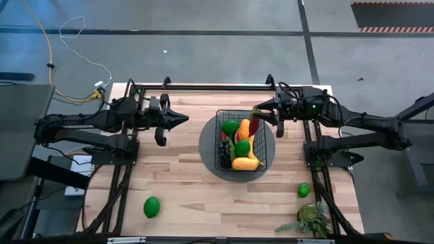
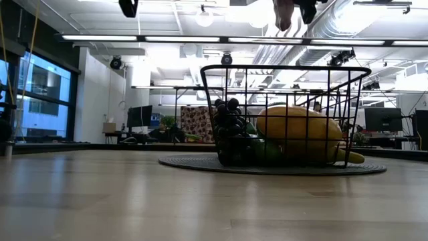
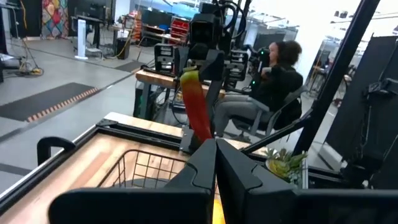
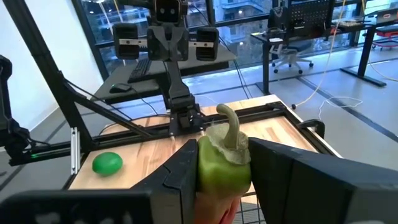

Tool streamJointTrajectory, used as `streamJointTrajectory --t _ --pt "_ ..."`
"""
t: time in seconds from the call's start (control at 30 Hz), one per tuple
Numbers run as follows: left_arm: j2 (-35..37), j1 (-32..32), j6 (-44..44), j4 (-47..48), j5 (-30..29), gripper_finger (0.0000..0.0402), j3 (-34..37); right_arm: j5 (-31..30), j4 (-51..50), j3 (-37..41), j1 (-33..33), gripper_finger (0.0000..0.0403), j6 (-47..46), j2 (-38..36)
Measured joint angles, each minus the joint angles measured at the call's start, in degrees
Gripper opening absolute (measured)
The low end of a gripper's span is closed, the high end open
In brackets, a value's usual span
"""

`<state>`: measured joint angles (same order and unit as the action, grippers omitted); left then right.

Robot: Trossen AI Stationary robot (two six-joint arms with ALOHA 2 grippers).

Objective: Build produce basket
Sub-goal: Put the red chili pepper into the black wire basket

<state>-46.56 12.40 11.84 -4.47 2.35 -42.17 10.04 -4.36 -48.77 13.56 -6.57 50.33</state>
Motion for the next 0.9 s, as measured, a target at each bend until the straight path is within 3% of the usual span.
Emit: streamJointTrajectory --t 0.47,0.7,0.8,0.9 --pt "-0.82 0.00 -0.05 0.00 0.00 0.0000 0.00 0.04 0.01 0.00 -0.04 0.0103 -0.04 -0.02" --pt "-0.82 0.00 -0.05 0.00 0.00 0.0000 -0.02 -0.56 1.60 -0.92 -0.04 0.0103 -7.91 1.24" --pt "-0.82 0.00 -0.07 -0.02 0.00 0.0000 -0.02 -0.52 -3.40 -5.12 -0.04 0.0103 -11.00 4.99" --pt "-0.82 0.00 -0.06 -0.02 0.00 0.0000 -0.04 -0.60 -15.28 -10.75 -0.02 0.0103 -14.07 11.06"
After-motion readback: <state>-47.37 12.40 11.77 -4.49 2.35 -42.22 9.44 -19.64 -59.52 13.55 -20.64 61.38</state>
